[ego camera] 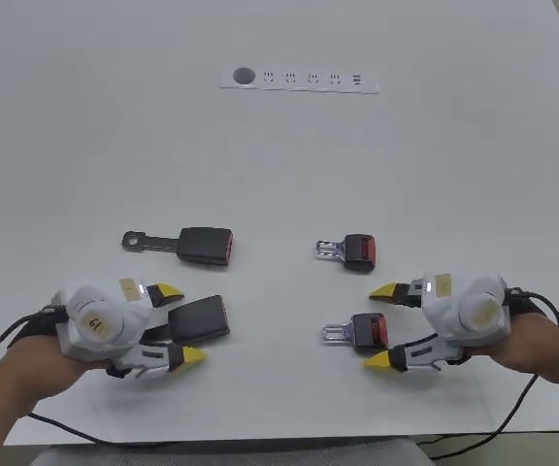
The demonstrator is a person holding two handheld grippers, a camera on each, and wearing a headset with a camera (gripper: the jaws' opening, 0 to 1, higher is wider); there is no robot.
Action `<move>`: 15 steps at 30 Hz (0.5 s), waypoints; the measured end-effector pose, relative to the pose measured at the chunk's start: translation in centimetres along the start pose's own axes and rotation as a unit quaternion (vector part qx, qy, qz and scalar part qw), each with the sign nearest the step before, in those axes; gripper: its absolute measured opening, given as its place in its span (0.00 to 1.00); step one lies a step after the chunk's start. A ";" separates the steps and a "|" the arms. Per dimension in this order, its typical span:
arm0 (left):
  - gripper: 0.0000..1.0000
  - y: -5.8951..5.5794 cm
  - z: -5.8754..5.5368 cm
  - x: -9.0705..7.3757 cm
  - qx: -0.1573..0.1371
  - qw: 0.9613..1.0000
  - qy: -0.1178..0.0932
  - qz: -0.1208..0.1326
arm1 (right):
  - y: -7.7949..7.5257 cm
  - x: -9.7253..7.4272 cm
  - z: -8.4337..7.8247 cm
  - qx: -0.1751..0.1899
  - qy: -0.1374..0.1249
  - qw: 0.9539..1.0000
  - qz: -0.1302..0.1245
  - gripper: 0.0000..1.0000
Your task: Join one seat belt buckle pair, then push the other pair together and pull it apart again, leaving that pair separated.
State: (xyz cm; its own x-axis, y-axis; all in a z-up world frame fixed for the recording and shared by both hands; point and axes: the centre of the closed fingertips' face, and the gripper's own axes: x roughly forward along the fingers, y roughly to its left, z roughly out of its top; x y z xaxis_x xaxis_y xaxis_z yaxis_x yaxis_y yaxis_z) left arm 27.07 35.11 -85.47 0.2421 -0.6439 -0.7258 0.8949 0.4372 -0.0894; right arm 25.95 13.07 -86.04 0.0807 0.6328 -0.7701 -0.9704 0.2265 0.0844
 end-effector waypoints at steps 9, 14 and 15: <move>0.39 0.2 -0.4 -0.1 0.050 0.999 0.020 -0.005 | 0.4 0.2 0.3 -0.036 0.000 0.999 0.003 0.42; 0.34 0.0 -0.4 -0.1 0.069 0.997 0.022 -0.019 | 0.6 0.2 0.2 -0.039 -0.001 0.999 0.005 0.38; 0.34 0.0 -0.4 0.0 0.072 0.997 0.022 -0.022 | 0.6 0.2 0.1 -0.040 0.000 0.999 0.005 0.38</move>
State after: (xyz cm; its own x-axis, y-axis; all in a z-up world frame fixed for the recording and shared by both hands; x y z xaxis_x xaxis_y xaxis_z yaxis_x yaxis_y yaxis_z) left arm 26.94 35.38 -85.71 0.1882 -0.6302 -0.7533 0.9495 0.3127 -0.0243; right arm 25.36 13.41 -86.03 0.0712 0.6351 -0.7691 -0.9862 0.1606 0.0414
